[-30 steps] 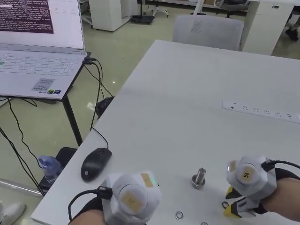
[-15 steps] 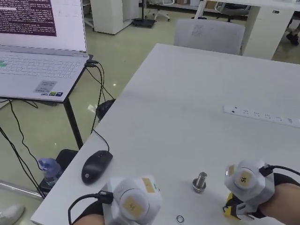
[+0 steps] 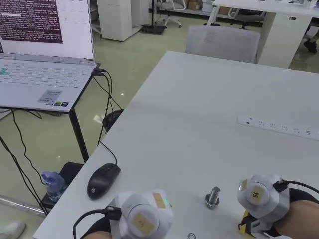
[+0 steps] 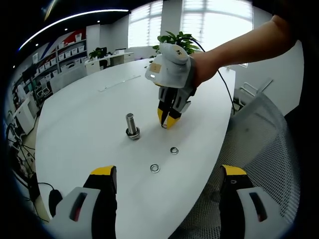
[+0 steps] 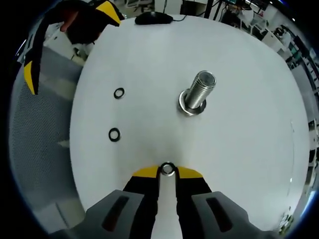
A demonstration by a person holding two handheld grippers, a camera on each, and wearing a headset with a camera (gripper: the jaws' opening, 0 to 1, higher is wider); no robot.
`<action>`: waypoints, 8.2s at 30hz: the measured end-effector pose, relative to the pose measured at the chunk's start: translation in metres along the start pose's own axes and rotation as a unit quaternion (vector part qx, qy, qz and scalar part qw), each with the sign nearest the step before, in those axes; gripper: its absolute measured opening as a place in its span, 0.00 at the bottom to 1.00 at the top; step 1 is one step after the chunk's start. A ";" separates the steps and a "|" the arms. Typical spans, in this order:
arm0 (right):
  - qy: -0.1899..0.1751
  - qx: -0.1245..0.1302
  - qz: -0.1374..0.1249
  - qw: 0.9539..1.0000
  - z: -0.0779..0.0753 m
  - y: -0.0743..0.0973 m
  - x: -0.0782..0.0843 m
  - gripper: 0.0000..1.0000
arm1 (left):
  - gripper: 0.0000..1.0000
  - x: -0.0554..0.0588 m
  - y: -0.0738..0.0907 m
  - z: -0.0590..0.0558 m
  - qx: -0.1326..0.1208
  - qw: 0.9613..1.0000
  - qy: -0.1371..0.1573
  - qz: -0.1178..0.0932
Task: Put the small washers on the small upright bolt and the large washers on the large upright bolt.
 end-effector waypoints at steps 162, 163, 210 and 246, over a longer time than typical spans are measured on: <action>-0.038 -0.022 0.038 0.998 -0.049 0.007 0.049 0.13 | 0.86 0.012 -0.010 0.016 -0.008 1.000 0.000 0.024; -0.037 -0.023 0.039 0.998 -0.050 0.007 0.049 0.13 | 0.86 0.012 -0.010 0.017 -0.008 1.000 0.000 0.024; -0.024 -0.013 -0.017 0.999 -0.038 0.054 0.012 0.28 | 0.88 0.005 0.002 -0.003 -0.013 1.000 0.003 0.013; 0.057 -0.032 -0.049 0.997 0.051 0.052 -0.041 0.27 | 0.88 0.004 0.006 -0.008 -0.020 1.000 -0.010 0.010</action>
Point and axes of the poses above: the centre of the closed fingertips' face, and the gripper's own axes: y roughly backward along the fingers, z roughly to its left, x roughly out of its underside, the point moved 2 cm from there along y, roughly backward along the fingers, and after that the axes turned 9 degrees about z, right-handed, at the moved point
